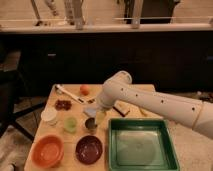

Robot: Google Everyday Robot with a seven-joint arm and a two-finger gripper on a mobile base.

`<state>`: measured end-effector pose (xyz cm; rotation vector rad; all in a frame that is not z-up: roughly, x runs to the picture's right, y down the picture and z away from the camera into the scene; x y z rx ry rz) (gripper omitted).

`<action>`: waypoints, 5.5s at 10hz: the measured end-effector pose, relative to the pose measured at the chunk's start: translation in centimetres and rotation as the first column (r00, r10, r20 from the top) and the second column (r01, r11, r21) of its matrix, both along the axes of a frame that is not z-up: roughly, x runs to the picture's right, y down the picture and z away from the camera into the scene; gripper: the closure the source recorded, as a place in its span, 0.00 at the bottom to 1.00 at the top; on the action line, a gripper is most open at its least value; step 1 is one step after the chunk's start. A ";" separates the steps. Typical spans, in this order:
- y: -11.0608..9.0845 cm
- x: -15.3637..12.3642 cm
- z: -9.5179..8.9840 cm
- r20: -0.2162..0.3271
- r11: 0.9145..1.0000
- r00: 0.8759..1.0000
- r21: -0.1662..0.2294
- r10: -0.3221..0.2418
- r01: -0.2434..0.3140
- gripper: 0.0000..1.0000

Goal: Stack cups on top of each other

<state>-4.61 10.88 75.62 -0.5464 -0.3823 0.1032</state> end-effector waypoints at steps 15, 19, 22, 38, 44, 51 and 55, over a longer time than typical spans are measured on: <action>1.3 -2.3 3.6 -0.056 0.996 0.995 -0.034 -0.080 0.078 0.20; 2.0 -2.2 5.3 -0.064 0.996 0.996 -0.071 -0.058 0.054 0.20; 2.8 -1.4 6.5 -0.052 0.993 0.998 -0.114 -0.023 0.017 0.20; 3.8 -2.8 8.4 -0.005 0.985 0.999 -0.169 -0.037 0.036 0.75; 3.1 -2.3 7.6 -0.030 0.988 0.998 -0.150 -0.048 0.043 0.82; -0.6 -4.5 5.3 -0.038 0.994 0.996 -0.077 -0.085 0.082 0.82; -3.1 -7.2 4.2 -0.019 0.991 0.993 -0.056 -0.119 0.118 0.82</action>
